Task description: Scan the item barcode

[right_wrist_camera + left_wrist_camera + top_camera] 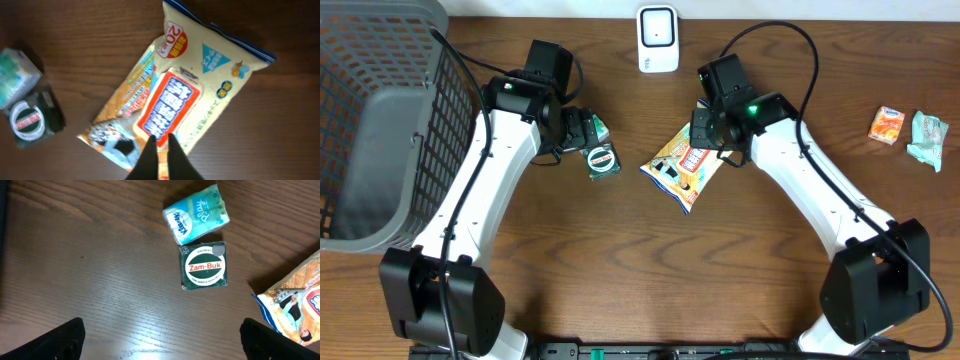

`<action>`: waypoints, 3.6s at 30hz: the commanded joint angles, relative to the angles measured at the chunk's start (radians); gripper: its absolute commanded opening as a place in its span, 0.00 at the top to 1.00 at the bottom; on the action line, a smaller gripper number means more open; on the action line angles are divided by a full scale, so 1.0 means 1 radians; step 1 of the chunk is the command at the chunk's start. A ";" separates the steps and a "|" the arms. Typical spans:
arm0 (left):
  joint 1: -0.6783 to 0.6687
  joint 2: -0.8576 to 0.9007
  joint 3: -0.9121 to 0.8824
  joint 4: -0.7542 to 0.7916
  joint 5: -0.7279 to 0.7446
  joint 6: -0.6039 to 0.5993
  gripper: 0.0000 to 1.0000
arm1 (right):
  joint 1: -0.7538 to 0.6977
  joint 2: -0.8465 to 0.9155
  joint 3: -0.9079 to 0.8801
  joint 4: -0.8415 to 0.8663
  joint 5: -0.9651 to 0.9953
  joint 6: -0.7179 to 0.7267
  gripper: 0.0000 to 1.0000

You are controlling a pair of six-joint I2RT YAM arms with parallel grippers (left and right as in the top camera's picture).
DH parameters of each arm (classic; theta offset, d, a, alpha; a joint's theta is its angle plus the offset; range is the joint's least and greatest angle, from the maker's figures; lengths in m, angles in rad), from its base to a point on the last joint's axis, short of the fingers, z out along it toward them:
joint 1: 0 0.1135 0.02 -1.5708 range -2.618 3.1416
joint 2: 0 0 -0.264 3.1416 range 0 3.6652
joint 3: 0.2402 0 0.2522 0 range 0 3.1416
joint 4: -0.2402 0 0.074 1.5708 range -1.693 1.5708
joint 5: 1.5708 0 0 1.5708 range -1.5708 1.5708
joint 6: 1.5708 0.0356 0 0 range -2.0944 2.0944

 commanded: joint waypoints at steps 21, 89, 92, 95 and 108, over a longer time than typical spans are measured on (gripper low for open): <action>0.002 0.000 0.008 -0.003 -0.011 0.005 0.02 | 0.009 0.194 0.003 -0.110 0.201 0.052 0.99; 0.002 0.000 0.008 -0.003 -0.011 0.005 0.02 | -0.458 0.201 0.006 0.126 -0.936 -0.459 0.98; 0.002 0.000 0.008 -0.003 -0.011 0.005 0.02 | -0.441 0.093 0.006 0.106 -0.731 -0.394 0.98; 0.002 0.000 0.008 -0.003 -0.011 0.005 0.02 | -0.389 -0.003 0.006 0.050 -0.312 -0.254 0.98; 0.002 0.000 0.008 -0.003 -0.011 0.005 0.02 | 0.011 0.074 0.005 -0.008 0.819 -0.130 0.98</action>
